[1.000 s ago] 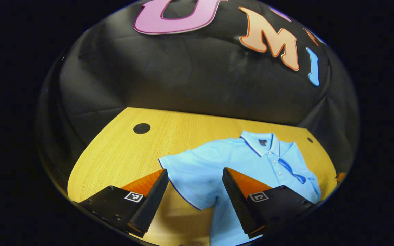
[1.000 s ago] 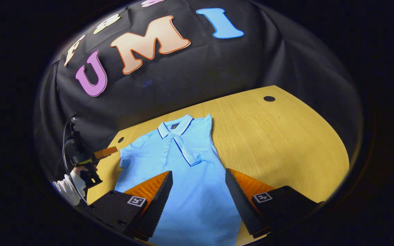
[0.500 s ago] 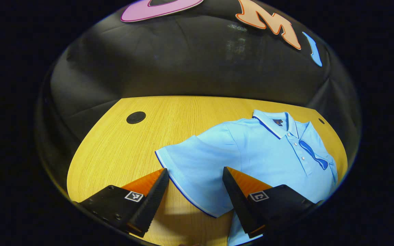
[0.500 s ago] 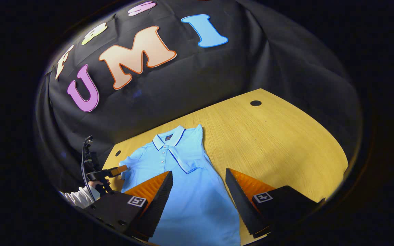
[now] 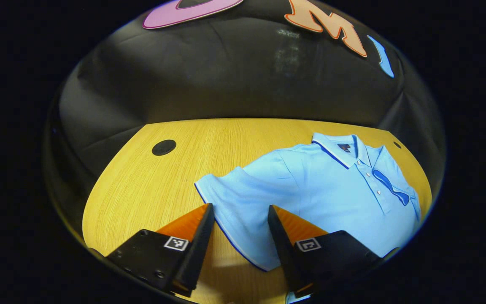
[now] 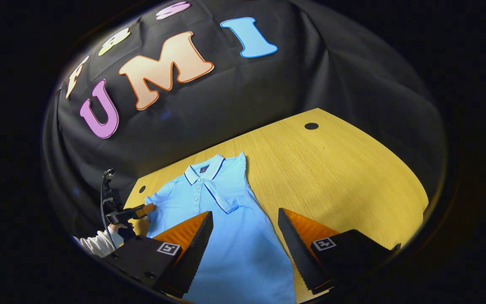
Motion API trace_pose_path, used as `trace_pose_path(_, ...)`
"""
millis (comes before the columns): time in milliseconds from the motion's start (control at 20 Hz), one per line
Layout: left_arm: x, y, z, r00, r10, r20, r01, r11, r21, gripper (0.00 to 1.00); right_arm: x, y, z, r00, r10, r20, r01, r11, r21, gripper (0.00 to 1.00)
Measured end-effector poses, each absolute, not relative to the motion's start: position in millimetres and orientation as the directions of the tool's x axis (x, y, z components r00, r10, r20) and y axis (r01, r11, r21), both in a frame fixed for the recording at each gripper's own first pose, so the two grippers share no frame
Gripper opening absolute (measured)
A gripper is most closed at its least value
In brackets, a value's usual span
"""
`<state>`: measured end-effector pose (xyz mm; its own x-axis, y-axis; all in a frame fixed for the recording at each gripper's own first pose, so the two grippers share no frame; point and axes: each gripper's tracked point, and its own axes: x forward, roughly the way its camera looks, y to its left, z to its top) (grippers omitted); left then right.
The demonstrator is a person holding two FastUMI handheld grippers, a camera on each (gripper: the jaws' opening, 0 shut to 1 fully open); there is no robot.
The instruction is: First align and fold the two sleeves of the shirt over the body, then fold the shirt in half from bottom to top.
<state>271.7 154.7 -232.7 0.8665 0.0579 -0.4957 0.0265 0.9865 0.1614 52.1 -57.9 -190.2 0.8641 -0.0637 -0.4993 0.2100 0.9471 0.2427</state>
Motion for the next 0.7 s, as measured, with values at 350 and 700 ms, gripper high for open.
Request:
trace_pose_path(350, 273, 138, -234, 0.871, 0.006, -0.492, 0.048, 0.994, 0.097, 0.02, 48, -60, -199, 0.854, -0.063, -0.516, 0.200, 0.956, 0.214, 0.97)
trace_pose_path(700, 273, 70, -188, 0.899, -0.067, -0.433, 0.137, 0.982, 0.132, 0.00, 46, -64, -205, 0.855, -0.046, -0.516, 0.181, 0.960, 0.215, 0.97)
